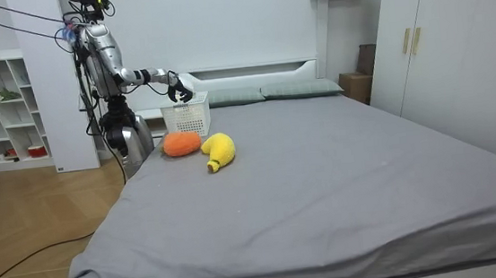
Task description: Collect toys from the bed
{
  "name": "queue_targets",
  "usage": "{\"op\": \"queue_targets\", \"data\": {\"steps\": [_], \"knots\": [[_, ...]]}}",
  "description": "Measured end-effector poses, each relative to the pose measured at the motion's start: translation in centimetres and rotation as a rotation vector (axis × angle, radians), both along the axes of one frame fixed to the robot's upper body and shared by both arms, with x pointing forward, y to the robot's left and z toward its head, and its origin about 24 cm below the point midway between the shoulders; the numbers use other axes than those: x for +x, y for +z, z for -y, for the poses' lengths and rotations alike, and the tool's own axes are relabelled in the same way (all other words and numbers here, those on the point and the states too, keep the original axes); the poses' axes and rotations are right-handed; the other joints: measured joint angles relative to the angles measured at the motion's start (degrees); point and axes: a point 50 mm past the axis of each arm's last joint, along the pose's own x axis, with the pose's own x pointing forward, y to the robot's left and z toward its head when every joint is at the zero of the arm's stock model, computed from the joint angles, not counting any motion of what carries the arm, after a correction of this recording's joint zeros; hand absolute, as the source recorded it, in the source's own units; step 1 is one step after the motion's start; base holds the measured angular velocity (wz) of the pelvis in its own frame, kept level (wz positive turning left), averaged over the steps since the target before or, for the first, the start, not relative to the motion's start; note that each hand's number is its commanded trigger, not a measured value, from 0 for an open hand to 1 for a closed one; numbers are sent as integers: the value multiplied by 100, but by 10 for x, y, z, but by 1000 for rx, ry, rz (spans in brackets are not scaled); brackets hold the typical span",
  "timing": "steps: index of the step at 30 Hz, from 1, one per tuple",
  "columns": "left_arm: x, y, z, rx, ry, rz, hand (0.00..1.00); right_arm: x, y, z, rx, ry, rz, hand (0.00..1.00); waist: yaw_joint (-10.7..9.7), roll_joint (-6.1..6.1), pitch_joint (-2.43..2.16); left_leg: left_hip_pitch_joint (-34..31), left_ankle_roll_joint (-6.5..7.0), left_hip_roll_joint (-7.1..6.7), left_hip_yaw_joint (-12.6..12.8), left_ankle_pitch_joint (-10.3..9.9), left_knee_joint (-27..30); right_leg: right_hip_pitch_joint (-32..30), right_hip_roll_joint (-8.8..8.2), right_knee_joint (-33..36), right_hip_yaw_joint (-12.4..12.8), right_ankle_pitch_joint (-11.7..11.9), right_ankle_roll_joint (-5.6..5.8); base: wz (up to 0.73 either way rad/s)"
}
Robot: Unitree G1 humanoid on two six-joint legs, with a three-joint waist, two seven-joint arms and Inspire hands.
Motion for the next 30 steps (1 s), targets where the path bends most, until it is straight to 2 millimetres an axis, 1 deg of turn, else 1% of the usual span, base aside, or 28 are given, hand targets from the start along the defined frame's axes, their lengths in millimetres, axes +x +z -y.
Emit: {"op": "queue_targets", "data": {"steps": [5, 7, 9, 12, 15, 16, 17, 18, 20, 21, 22, 23, 24, 25, 26, 27, 28, 29, 30], "knots": [[-2, -1, 1, -2, 1, -10, 0, 0, 0, 1, -2, -1, 0, 0, -39, 60, 37, 2, 0, 0, 0, 0, 1, -1, 2, 0, 9, 0, 0, 0], [-2, -1, 1, -4, 2, -10, 0, 1, 0, 2, -2, -5, 2, 0, -53, 78, 41, -4, 0, -1, -1, 0, 1, -2, 3, 0, 12, 0, 0, 0], [-2, -1, 2, -5, 2, -9, 0, 2, 1, 3, 2, -16, 8, 0, -52, 90, 36, -13, 0, -1, -2, 0, 1, -10, 2, 0, 10, 0, 0, 0], [-2, -1, 2, -6, 3, -2, 0, 5, 4, 7, 24, -49, 39, 0, -61, 106, 27, -13, 0, 2, 15, 1, 0, -13, 2, -1, 17, 0, 0, -2], [-3, -1, 2, -1, 2, 8, 0, 9, 9, 14, 94, -113, 66, 0, -67, 113, 5, 24, 0, 15, 80, 0, -17, -12, 18, 0, 130, 6, 5, -10], [-5, -1, 2, 5, 4, 8, 0, 10, 11, 17, 117, -137, 79, 0, -103, 117, -11, 35, 0, 16, 89, 0, -23, -7, 18, 1, 138, 7, 6, 0], [-7, -1, 1, 17, 7, 9, 0, 11, 13, 19, 130, -157, 97, 0, -199, 119, -38, 36, 0, 17, 89, 1, -21, -2, 18, 1, 135, 8, 7, 0], [-8, -1, 1, 19, 12, 9, 0, 11, 14, 21, 137, -170, 109, 0, -239, 122, -52, 36, 1, 17, 91, 1, -20, -2, 18, 1, 138, 8, 8, 3], [-14, -1, -1, 21, 54, 11, 0, 11, 17, 35, 177, -253, 153, 0, -392, 150, -80, 56, 4, 17, 106, 3, -12, 20, 11, 1, 137, 12, 12, 0], [-16, -1, -2, 25, 62, 8, 0, 10, 17, 40, 191, -283, 160, 0, -448, 152, -87, 76, 6, 17, 114, 4, -14, 33, 10, 0, 141, 12, 13, 0], [-20, -1, -3, 35, 71, 3, 0, 9, 17, 49, 217, -340, 173, 0, -563, 187, -92, 142, 8, 19, 124, 6, -34, 87, 7, 0, 142, 12, 14, -10], [-28, -2, -4, 37, 85, -12, 0, 8, 16, 59, 245, -399, 181, 0, -667, 222, -114, 203, 9, 25, 178, 6, -60, 114, 9, 0, 187, 12, 15, -23], [-35, -2, -4, 37, 102, -22, 0, 7, 15, 69, 263, -459, 189, 0, -748, 246, -125, 257, 9, 33, 233, 6, -95, 128, 16, 4, 262, 12, 15, -25], [-38, -2, -5, 37, 111, -24, 0, 7, 14, 75, 268, -489, 194, 0, -811, 246, -130, 266, 9, 35, 241, 6, -96, 131, 17, 8, 272, 12, 15, -16], [-44, -1, -6, 39, 132, -28, 0, 5, 12, 87, 278, -547, 202, 0, -965, 239, -131, 277, 7, 36, 243, 7, -97, 143, 12, 10, 279, 12, 15, 0], [-46, -1, -7, 40, 139, -28, 0, 3, 10, 94, 282, -577, 200, 0, -1007, 238, -132, 290, 7, 36, 242, 7, -97, 158, 11, 10, 279, 12, 15, 0], [-49, -1, -8, 42, 151, -30, 0, -2, 5, 108, 271, -636, 194, 0, -1054, 236, -133, 327, 8, 37, 252, 7, -102, 187, 12, 11, 291, 12, 15, -4], [-50, -1, -8, 44, 165, -27, 0, -6, -2, 120, 259, -687, 179, 0, -1145, 224, -133, 346, 8, 39, 271, 6, -106, 200, 9, 12, 306, 12, 15, -6], [-51, -1, -9, 45, 171, -29, 0, -7, -5, 126, 250, -712, 169, 0, -1174, 215, -132, 346, 8, 41, 281, 6, -106, 197, 10, 14, 316, 13, 14, -10]]}}
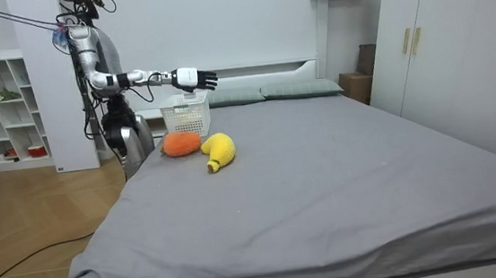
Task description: Collect toys from the bed
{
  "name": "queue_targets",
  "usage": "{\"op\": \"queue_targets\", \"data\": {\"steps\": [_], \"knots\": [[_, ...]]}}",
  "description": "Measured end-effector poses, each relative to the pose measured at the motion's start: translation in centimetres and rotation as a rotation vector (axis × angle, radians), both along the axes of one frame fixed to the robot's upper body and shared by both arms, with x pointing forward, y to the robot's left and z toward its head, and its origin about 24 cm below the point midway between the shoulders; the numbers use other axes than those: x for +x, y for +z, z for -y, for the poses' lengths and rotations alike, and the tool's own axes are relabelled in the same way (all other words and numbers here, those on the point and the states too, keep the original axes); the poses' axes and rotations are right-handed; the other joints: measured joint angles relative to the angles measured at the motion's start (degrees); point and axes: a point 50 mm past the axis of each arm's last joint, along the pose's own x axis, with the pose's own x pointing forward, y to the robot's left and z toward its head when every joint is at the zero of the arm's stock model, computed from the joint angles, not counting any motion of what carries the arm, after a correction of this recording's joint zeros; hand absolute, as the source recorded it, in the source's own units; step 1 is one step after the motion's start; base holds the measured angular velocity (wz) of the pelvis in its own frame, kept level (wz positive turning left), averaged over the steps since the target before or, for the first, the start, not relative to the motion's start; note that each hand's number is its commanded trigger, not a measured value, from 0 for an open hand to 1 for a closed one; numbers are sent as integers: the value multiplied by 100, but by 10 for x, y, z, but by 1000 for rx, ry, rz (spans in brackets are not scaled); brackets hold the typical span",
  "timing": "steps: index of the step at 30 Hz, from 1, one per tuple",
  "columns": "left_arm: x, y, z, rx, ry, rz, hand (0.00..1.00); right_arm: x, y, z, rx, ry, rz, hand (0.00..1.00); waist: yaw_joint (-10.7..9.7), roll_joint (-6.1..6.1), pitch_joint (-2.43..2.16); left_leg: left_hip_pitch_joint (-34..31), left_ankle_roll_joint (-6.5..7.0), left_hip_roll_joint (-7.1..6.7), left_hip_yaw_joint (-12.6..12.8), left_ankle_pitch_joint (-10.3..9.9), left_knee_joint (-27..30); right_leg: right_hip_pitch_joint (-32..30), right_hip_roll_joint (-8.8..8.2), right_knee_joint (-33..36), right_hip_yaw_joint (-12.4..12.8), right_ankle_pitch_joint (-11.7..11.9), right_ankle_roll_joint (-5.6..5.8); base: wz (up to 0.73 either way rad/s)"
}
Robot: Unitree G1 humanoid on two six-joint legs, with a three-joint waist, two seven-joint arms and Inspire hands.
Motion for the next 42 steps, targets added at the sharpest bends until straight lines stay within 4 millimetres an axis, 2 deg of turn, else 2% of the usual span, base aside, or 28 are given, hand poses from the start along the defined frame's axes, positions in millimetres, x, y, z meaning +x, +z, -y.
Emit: {"op": "queue_targets", "data": {"steps": [1, 4, 6, 7, 8, 9, 11, 12, 13, 14, 16, 18, 19, 22, 25, 26, 28, 34, 39, 42], "knots": [[-3, 0, 0, 1, 5, -8, 0, -4, -8, 10, -13, -41, -34, 0, -24, -50, -14, 0, 0, 8, 38, 0, 2, -8, -1, 3, -1, 3, -4, -9], [-4, 0, -1, -6, 12, -9, 0, -11, -27, 28, -46, -94, -128, 0, -108, -111, -15, 1, 0, 10, 58, 0, 5, -34, -25, 34, 14, 4, -6, -6], [-3, 1, -3, -1, 13, -6, 0, -14, -35, 35, -68, -105, -173, 0, -102, -198, -6, -8, 0, 12, 62, 0, 6, -76, -28, 86, 22, 3, -6, -5], [-3, 1, -5, 5, 12, -8, 0, -12, -39, 39, -77, -110, -195, 0, -101, -255, 17, -26, 0, 15, 72, 0, 17, -101, -24, 108, 32, 3, -6, -6], [-4, 2, -7, 9, 14, -12, 0, -8, -41, 42, -90, -118, -216, 0, -93, -307, 19, -64, 1, 16, 90, 0, 35, -137, 5, 110, 45, 4, -6, -4], [-4, 2, -7, 10, 15, -14, 0, -7, -42, 45, -96, -124, -228, 0, -90, -314, 25, -99, 2, 14, 90, -1, 53, -161, 2, 112, 42, 4, -7, 0], [-1, 5, -16, 30, 16, -4, 0, 0, -51, 53, -141, -139, -291, 0, 2, -485, 36, -207, 5, 16, 77, -3, 89, -242, 2, 126, 23, 6, -10, 4], [0, 6, -19, 36, 12, 0, 0, 1, -53, 56, -151, -148, -308, 0, 53, -526, 34, -250, 4, 21, 76, -3, 107, -281, 4, 134, 21, 8, -12, 7], [6, 8, -22, 43, 18, 18, 0, 4, -56, 60, -173, -162, -331, 0, 116, -591, 54, -337, 9, 26, 61, -7, 152, -339, 2, 144, -14, 13, -17, 10], [10, 8, -23, 44, 14, 27, 0, 8, -59, 65, -193, -187, -352, 0, 199, -620, 66, -469, 20, 23, 26, -15, 222, -447, -7, 181, -60, 17, -14, 15], [20, 9, -25, 49, -12, 50, 0, 17, -59, 70, -213, -224, -368, 0, 240, -647, 72, -770, 23, 7, -103, -14, 354, -637, -18, 186, -188, 41, -14, 32], [30, 11, -29, 59, -49, 61, 0, 27, -56, 70, -244, -235, -367, 0, 260, -651, 75, -1052, 23, 4, -214, -13, 478, -836, -1, 184, -214, 72, -23, 28], [35, 13, -31, 65, -66, 70, 0, 33, -54, 72, -260, -246, -369, 0, 361, -635, 89, -1191, 23, 6, -225, -10, 518, -957, -1, 183, -265, 84, -33, 11], [44, 15, -33, 66, -78, 97, 0, 44, -48, 79, -291, -290, -359, 0, 454, -609, 112, -1454, 32, -23, -342, 49, 529, -1191, -23, 185, -375, 97, -35, 18], [49, 16, -34, 67, -79, 117, 0, 48, -45, 84, -314, -317, -352, 0, 548, -574, 136, -1666, 23, -25, -411, 72, 611, -1348, -30, 186, -506, 97, -36, 18], [51, 15, -33, 61, -67, 125, 0, 50, -41, 85, -330, -314, -335, 0, 568, -555, 152, -1745, 17, -26, -427, 76, 627, -1410, -29, 186, -518, 97, -35, 18], [53, 14, -32, 53, -55, 129, 0, 53, -37, 85, -353, -299, -305, 0, 643, -549, 157, -1866, 8, -25, -451, 83, 638, -1519, -27, 185, -523, 97, -36, 6], [58, 13, -29, 41, -66, 150, 0, 53, -33, 90, -427, -312, -279, 0, 701, -498, 194, -2167, 0, -48, -568, 106, 660, -1764, -40, 186, -665, 97, -36, 10], [63, 13, -23, 26, -103, 163, 0, 48, -41, 93, -544, -268, -331, 0, 749, -457, 218, -2415, 18, -108, -671, 172, 666, -1971, -98, 191, -774, 97, -36, 12], [65, 12, -21, 13, -101, 170, 0, 43, -49, 95, -567, -253, -382, 0, 860, -416, 250, -2460, 31, -126, -685, 181, 660, -2009, -111, 192, -816, 97, -35, 2]]}}
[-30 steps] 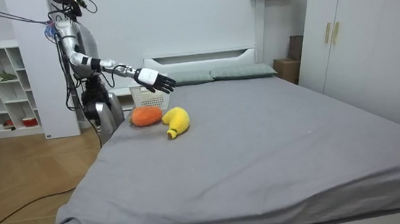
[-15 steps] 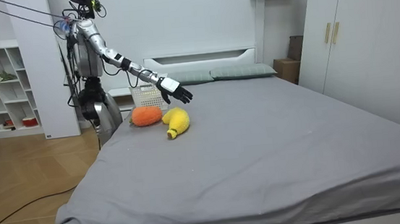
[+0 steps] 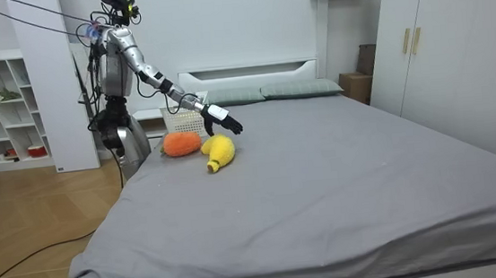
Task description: Collect toys from the bed
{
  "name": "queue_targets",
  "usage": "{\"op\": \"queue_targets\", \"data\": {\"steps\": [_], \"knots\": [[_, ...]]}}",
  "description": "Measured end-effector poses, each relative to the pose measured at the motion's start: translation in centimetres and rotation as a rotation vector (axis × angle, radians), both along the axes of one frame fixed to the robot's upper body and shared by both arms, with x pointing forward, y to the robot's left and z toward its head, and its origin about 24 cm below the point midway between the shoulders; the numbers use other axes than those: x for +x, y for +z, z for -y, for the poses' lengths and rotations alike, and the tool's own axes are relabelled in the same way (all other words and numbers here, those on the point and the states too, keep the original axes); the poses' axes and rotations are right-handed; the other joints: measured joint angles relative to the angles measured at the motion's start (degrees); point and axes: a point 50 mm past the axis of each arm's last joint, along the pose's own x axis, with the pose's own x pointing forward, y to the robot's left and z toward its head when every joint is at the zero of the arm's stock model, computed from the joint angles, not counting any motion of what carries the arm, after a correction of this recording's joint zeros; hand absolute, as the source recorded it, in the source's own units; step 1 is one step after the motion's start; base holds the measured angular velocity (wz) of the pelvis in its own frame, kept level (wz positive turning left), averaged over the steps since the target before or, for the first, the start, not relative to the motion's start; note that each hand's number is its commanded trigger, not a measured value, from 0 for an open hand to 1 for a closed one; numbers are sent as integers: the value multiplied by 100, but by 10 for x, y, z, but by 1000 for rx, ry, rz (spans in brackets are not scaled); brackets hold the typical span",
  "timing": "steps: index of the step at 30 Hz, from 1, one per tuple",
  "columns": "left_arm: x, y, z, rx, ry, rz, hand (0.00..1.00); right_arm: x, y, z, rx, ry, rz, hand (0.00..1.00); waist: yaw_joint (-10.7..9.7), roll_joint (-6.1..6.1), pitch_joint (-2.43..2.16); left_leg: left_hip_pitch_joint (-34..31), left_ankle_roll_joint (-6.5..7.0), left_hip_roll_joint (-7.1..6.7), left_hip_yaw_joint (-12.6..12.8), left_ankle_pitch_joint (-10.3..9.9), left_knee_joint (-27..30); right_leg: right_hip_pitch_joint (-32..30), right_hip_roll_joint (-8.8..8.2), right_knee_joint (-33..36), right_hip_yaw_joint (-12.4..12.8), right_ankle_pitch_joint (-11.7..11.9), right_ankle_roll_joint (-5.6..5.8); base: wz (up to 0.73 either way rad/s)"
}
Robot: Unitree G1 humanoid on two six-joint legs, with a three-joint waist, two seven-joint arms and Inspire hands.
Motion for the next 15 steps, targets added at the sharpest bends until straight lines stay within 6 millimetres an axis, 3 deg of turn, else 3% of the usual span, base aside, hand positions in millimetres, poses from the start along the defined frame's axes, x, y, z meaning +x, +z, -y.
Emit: {"op": "queue_targets", "data": {"steps": [2, 5, 6, 7, 9, 11, 15], "knots": [[-1, 0, -1, -10, 24, 5, 0, 4, 1, 0, -47, 45, -54, 0, 16, 31, 20, -82, 4, -6, -24, 8, -7, -80, -11, 17, -32, 1, -1, 7], [2, -1, 2, -21, 0, -2, 0, -1, -3, 5, -108, 98, -163, 18, 142, 78, 44, -116, 6, -26, -92, 25, -8, -83, -10, 5, -135, 1, -2, 13], [2, -1, 2, -23, -1, -3, 0, -3, -4, 7, -128, 110, -191, 45, 173, 81, 43, -126, 4, -34, -114, 26, -7, -82, -10, -5, -148, 1, -2, 14], [4, 0, 3, -24, -11, -2, 0, -6, -5, 10, -152, 119, -236, 53, 230, 94, 42, -143, 0, -43, -151, 32, -7, -89, -10, -7, -171, 1, -2, 10], [6, 0, 4, -31, -22, -6, 0, -9, -5, 15, -202, 143, -292, 98, 341, 101, 37, -157, 1, -45, -153, 33, -8, -105, -11, -8, -169, 1, -2, 4], [12, 0, 6, -31, -38, -14, 0, -14, -7, 21, -275, 185, -370, 100, 504, 103, 33, -150, 2, -48, -177, 34, -9, -92, -12, -8, -176, 1, -2, 5], [20, -1, 12, -37, -94, -16, 0, -22, -11, 27, -361, 227, -454, 100, 624, 101, 31, -138, 2, -62, -232, 36, 3, -55, -11, -8, -180, 1, -2, 9]]}}
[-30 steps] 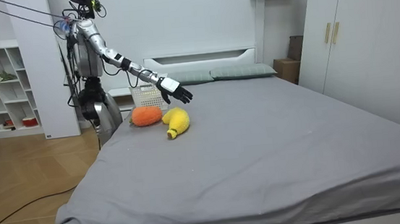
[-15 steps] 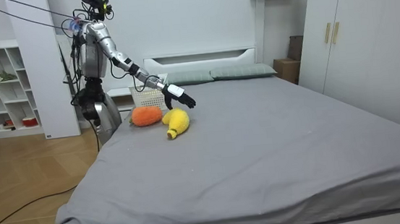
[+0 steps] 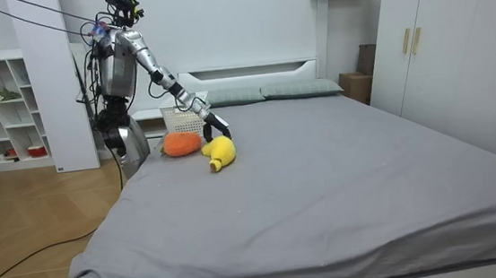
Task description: Collect toys from the bed
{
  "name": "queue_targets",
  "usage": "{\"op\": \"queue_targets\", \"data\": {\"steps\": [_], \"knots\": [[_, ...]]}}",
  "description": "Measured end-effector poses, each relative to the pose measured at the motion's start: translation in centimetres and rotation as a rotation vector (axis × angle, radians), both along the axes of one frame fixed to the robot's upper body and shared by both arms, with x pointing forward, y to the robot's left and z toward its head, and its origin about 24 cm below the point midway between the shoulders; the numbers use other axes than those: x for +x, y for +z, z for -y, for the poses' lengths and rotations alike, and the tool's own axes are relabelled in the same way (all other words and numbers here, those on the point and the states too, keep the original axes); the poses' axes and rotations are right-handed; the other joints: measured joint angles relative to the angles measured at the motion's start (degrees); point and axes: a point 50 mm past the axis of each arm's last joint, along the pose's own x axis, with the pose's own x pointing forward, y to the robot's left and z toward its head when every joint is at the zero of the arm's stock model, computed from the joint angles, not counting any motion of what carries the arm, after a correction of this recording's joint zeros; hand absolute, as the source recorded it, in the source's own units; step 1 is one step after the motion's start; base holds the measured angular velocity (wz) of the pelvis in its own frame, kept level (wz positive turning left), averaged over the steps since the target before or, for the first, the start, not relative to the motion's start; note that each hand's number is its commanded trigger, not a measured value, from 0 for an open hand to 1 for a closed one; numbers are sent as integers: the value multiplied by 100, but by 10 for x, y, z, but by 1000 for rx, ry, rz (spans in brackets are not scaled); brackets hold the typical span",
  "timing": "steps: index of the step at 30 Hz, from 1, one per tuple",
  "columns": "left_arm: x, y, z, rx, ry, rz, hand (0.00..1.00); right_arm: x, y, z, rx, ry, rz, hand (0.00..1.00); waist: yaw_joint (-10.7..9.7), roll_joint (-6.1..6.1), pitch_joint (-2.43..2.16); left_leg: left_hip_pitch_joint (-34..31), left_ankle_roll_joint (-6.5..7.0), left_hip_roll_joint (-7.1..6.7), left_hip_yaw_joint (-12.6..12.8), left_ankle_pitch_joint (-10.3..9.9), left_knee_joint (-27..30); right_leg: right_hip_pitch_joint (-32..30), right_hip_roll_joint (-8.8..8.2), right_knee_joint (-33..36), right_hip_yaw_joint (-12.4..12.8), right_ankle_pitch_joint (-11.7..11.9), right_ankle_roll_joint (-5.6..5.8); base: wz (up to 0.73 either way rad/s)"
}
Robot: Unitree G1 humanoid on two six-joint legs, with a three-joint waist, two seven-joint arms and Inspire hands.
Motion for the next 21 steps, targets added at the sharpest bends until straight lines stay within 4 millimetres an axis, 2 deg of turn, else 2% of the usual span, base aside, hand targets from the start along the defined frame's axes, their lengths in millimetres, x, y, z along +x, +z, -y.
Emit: {"op": "queue_targets", "data": {"steps": [3, 8, 12, 15, 18, 21], "knots": [[7, 0, 4, -8, -33, 4, 0, -3, -2, 1, -23, 13, -24, 100, 1, -1, -1, 6, -3, -18, -85, 10, 9, 45, -1, -1, -45, 0, 1, 15], [10, -1, 7, -17, -37, 3, 0, -21, -15, 5, -36, 6, -87, 100, -12, 10, -5, 127, -2, -30, -120, 10, 10, 194, -17, -14, -128, -1, 2, 6], [9, -1, 6, -19, -23, -1, 0, -24, -18, 5, -35, 8, -94, 100, -20, 58, -38, 204, 0, -20, -66, 12, -11, 243, -17, -9, -119, -1, 2, -6], [9, 0, 6, -26, -10, 9, 0, -24, -17, 6, -3, -17, -75, 100, -73, 120, -86, 345, -3, -20, -67, 23, -57, 359, -51, -4, -105, -1, 2, -2], [8, 0, 4, -23, 7, 18, 0, -19, -13, 5, 42, -39, -38, 100, -152, 113, -93, 571, -6, -9, 50, 86, -209, 474, -60, -8, -4, -2, 3, -16], [0, 0, -1, -21, 48, 25, 0, -13, -7, 4, 88, -59, 17, 100, -350, 115, -100, 809, -5, 1, 131, 94, -309, 654, -58, -40, 45, -2, 3, -15]]}}
